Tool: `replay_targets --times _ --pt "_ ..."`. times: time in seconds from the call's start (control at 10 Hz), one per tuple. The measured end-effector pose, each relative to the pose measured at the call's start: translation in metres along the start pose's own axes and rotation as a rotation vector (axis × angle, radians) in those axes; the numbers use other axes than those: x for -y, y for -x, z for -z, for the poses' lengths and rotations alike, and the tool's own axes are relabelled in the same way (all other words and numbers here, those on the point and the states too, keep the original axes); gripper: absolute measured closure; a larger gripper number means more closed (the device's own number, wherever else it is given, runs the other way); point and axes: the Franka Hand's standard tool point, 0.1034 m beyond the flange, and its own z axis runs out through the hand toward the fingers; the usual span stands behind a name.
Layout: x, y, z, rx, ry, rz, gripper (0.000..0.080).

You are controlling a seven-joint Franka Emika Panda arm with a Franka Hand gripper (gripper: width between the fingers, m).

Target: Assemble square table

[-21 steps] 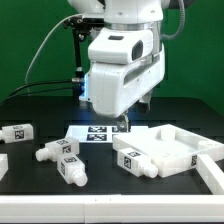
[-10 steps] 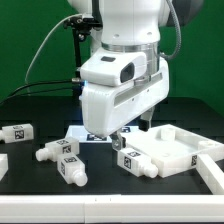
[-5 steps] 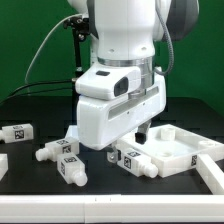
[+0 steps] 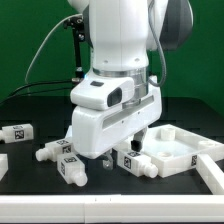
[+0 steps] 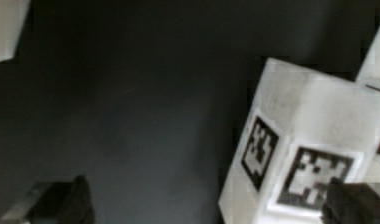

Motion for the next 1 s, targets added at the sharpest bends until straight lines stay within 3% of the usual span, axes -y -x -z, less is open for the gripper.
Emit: replay_targets --times 0.4,0.8,1.0 --pt "-0.006 0.002 -0.003 0.000 0.000 0.001 0.0150" --pt "-0.034 0.024 0.000 -0.017 0.022 0.086 0.0150" --pt "-0.038 0.025 0.004 -0.018 0.024 0.077 0.0150"
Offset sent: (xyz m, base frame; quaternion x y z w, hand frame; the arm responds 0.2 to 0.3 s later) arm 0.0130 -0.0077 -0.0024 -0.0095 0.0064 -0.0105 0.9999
